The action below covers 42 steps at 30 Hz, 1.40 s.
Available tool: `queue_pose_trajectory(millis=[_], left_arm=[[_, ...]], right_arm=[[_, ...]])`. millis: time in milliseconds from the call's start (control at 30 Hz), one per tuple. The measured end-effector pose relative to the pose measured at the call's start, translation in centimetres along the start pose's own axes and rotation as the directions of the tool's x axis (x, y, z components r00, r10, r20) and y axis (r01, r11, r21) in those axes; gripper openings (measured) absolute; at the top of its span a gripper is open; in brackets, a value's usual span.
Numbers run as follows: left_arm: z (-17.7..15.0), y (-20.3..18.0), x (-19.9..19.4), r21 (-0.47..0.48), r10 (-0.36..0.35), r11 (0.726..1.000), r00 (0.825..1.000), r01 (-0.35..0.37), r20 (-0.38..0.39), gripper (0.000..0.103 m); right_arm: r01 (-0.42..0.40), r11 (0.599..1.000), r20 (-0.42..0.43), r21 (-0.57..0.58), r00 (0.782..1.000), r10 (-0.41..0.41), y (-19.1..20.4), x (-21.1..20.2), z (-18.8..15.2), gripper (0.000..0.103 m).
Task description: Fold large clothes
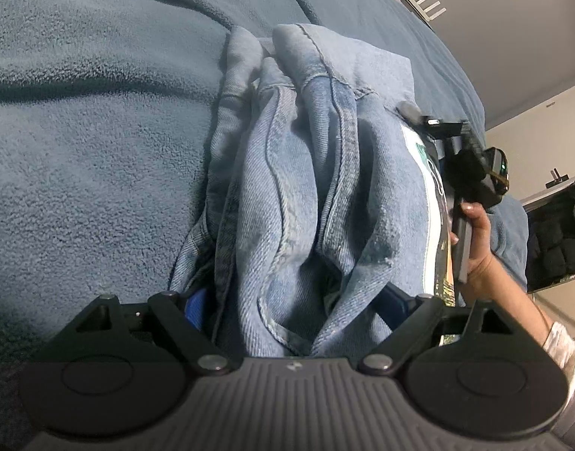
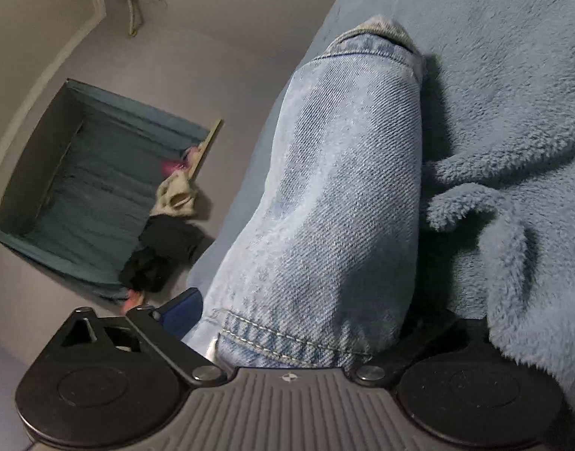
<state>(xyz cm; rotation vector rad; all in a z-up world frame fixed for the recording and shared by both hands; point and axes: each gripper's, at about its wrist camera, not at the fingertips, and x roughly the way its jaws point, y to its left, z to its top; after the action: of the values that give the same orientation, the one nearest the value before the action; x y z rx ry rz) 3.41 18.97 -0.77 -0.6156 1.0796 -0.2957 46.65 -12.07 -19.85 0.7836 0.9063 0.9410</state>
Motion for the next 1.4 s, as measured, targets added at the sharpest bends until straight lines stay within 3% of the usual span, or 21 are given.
queue_pose_trajectory(millis=[100,167,267,400,533,600,700,833,967,1067,1167,1233,1267,1300,1333,1400], left_arm=[[0.1,0.2,0.1,-0.005,-0.002,1.0,1.0,0.002,0.003,0.087],[0.0,0.4,0.2,-0.014,-0.004,1.0,1.0,0.005,0.003,0.087],[-0.1,0.5,0.4,-0.022,0.003,1.0,1.0,-0.003,0.004,0.087],[-0.2,0.2,0.8,-0.008,0.014,1.0,1.0,-0.014,0.001,0.087],[-0.5,-0.7,1.5,0.024,-0.017,1.0,1.0,0.017,0.005,0.083],[-0.5,-1.2,1.9,0.037,-0.071,0.997,0.997,0.07,0.017,0.081],[-0.2,-2.8,2.9,0.094,-0.072,0.993,0.997,0.069,0.023,0.081],[1.4,-4.3,5.3,0.093,-0.135,0.987,0.991,0.132,0.02,0.08],[4.1,-7.4,9.2,0.126,-0.186,0.975,0.982,0.181,0.03,0.078],[6.8,-9.6,12.1,0.147,-0.211,0.969,0.974,0.198,0.079,0.074],[8.9,-10.2,14.0,0.151,-0.267,0.957,0.955,0.247,0.129,0.07],[10.0,-10.2,15.4,0.151,-0.275,0.955,0.955,0.257,0.112,0.07],[10.2,-10.1,16.1,0.141,-0.277,0.955,0.957,0.262,0.093,0.07],[10.4,-9.7,16.6,0.123,-0.281,0.955,0.957,0.27,0.077,0.07],[10.4,-9.6,17.0,0.114,-0.287,0.954,0.955,0.278,0.076,0.072],[10.5,-8.9,17.0,0.078,-0.33,0.943,0.94,0.324,0.084,0.074]], right_arm=[[0.037,0.999,0.092,-0.026,0.995,-0.034,1.0,0.1,-1.2,0.068],[0.055,0.998,0.147,-0.034,0.988,-0.05,2.1,-0.2,-1.9,0.06],[0.128,0.981,0.21,-0.147,0.973,-0.096,5.8,-0.6,-3.0,0.053],[0.195,0.942,0.28,-0.274,0.953,-0.116,10.2,-1.5,-4.4,0.05],[0.212,0.951,0.313,-0.226,0.94,-0.136,10.1,-2.9,-5.0,0.048],[0.211,0.952,0.335,-0.223,0.933,-0.128,10.1,-3.7,-5.2,0.047],[0.221,0.942,0.339,-0.254,0.932,-0.127,11.6,-4.0,-4.5,0.046],[0.239,0.919,0.332,-0.314,0.934,-0.129,12.7,-6.5,-1.4,0.044],[0.271,0.905,0.363,-0.328,0.921,-0.144,12.9,-8.6,4.0,0.039],[0.337,0.878,0.389,-0.339,0.901,-0.195,12.3,-9.4,8.3,0.038],[0.329,0.884,0.437,-0.332,0.884,-0.165,11.4,-10.6,12.4,0.038],[0.321,0.887,0.436,-0.332,0.886,-0.158,10.2,-9.7,14.9,0.041],[0.341,0.892,0.424,-0.295,0.884,-0.197,8.5,-9.5,16.2,0.051],[0.403,0.889,0.411,-0.217,0.864,-0.291,6.4,-9.1,17.4,0.075],[0.471,0.872,0.394,-0.132,0.833,-0.39,4.7,-8.7,18.4,0.081],[0.527,0.85,0.342,-0.018,0.802,-0.49,1.5,-8.7,19.4,0.079]])
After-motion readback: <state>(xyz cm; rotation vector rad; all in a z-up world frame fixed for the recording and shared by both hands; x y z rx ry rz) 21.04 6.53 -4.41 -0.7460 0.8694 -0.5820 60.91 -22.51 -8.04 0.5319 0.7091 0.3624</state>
